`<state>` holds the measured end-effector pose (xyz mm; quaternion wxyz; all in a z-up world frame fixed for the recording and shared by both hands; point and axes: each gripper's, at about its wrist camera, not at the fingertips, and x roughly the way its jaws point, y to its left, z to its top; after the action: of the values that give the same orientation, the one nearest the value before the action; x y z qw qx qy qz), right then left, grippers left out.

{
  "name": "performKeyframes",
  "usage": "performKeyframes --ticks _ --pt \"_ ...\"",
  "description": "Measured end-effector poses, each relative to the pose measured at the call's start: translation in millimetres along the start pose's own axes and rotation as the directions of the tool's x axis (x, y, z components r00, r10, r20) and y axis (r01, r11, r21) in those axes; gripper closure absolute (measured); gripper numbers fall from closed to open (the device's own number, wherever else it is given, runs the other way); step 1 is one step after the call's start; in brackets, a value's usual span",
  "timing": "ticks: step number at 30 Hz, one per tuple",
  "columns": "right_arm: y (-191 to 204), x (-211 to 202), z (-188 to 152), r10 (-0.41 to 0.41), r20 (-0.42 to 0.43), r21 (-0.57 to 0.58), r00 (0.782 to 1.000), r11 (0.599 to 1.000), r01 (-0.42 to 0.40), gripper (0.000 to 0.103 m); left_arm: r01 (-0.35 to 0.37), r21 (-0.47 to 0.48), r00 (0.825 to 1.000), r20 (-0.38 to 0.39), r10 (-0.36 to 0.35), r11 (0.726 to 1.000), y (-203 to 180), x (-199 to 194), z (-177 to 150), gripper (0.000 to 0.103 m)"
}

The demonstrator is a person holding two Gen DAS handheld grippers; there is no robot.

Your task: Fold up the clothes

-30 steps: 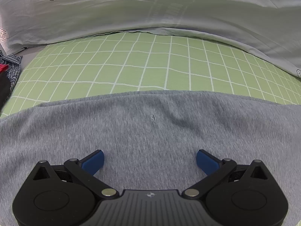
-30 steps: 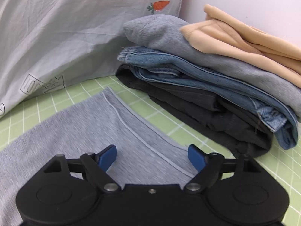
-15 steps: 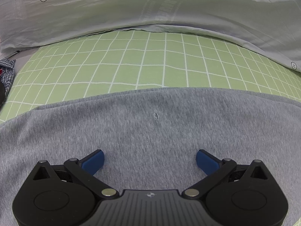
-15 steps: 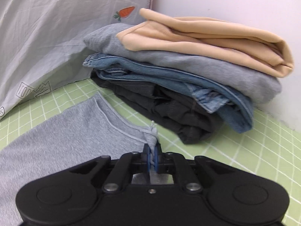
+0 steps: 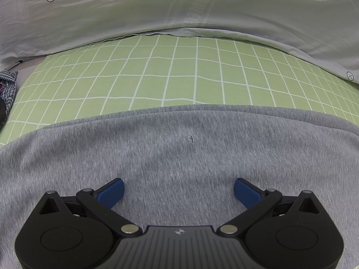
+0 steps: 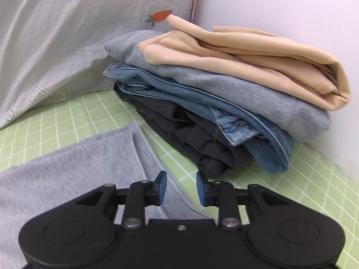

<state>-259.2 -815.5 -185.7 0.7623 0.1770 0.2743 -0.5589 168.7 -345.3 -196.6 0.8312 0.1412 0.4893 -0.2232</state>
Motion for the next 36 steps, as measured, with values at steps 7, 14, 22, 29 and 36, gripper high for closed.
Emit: performKeyframes --ticks 7,14,22,29,36 --pt "29 48 30 0.166 -0.031 0.017 0.986 0.986 -0.165 0.062 0.0 0.0 1.0 0.0 0.0 1.0 1 0 1 0.0" --pt "43 61 35 0.198 -0.058 -0.04 0.978 0.979 -0.201 0.103 0.001 0.001 1.0 0.006 -0.001 1.0 2 0 0 0.0" --pt "28 49 81 0.132 0.111 -0.003 0.985 0.991 -0.133 0.103 0.0 0.001 1.0 0.002 0.0 1.0 3 0 1 0.0" --pt "49 56 62 0.121 0.055 -0.113 0.991 0.987 -0.115 0.068 -0.003 -0.005 1.0 0.003 0.003 1.0 2 0 1 0.0" --pt "6 6 19 0.052 0.039 0.005 0.998 0.999 -0.053 0.06 -0.005 -0.008 1.0 0.007 0.005 1.0 3 -1 0 0.0"
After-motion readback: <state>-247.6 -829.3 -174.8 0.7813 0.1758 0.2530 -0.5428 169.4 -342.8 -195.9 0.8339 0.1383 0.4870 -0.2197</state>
